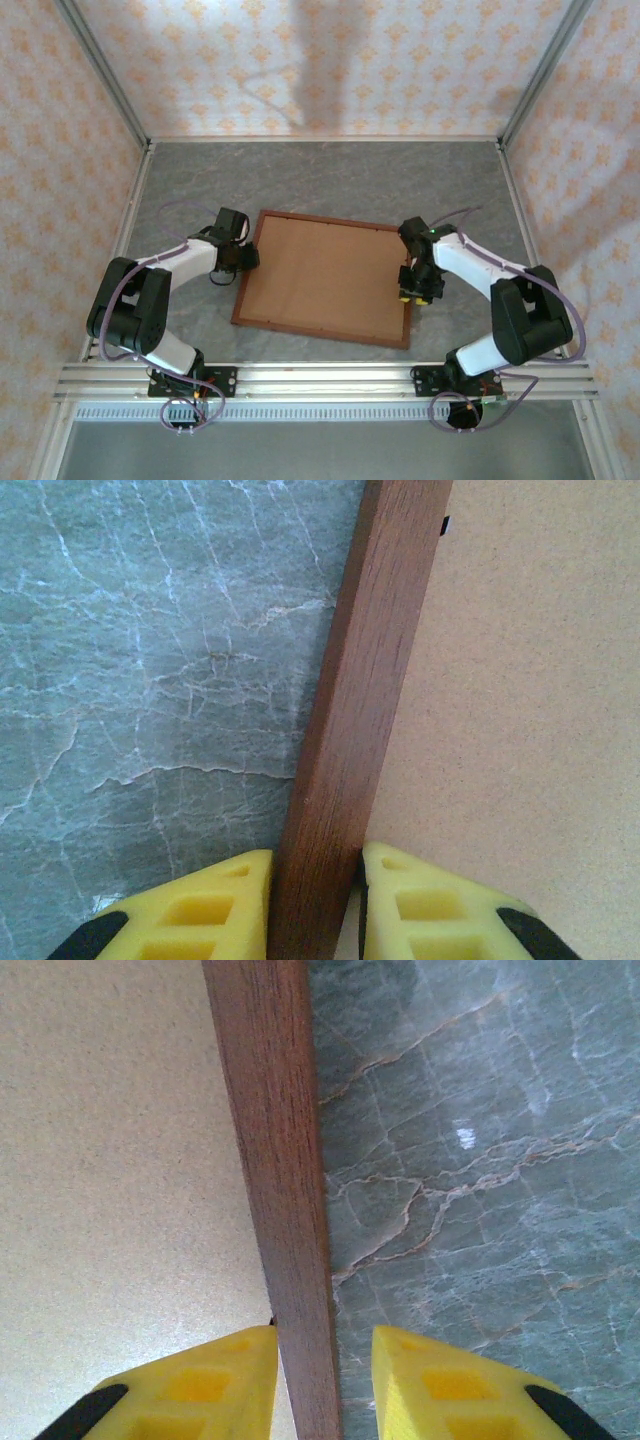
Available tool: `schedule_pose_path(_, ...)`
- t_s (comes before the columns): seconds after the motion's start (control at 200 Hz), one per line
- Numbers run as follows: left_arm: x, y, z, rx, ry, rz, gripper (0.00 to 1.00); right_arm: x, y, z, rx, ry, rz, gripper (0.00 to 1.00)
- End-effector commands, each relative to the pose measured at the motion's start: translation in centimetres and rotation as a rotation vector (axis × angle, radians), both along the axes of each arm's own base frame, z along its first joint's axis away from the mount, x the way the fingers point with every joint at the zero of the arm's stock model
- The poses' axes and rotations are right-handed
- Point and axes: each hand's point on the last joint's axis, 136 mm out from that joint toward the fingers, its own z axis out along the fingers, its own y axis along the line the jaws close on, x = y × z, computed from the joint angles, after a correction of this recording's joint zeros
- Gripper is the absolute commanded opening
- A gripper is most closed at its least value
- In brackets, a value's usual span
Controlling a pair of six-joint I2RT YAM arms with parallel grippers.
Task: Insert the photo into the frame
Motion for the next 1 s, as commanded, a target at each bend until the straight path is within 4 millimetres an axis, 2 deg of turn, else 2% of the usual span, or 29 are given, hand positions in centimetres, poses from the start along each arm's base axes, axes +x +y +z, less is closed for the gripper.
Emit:
schedule_pose_path(0.0,-2.4,-0.2,-2.6,-0.001,0.111,-0.01,0.24,-1.2,-0.5,-0.6,-0.042,0.052,-0.002,0.3)
schedule_pose_path(0.395,-2.4,-0.2,-2.6,-0.005,0.109,-0.01,0.24,-1.1,-0.3,-1.2,-0.04,0.064,0.007,0.3)
schedule_pose_path(0.996,-2.3,-0.3,-2.7,-0.011,0.112,-0.01,0.24,-0.4,1.5,-2.1,0.029,0.052,0.002,0.3)
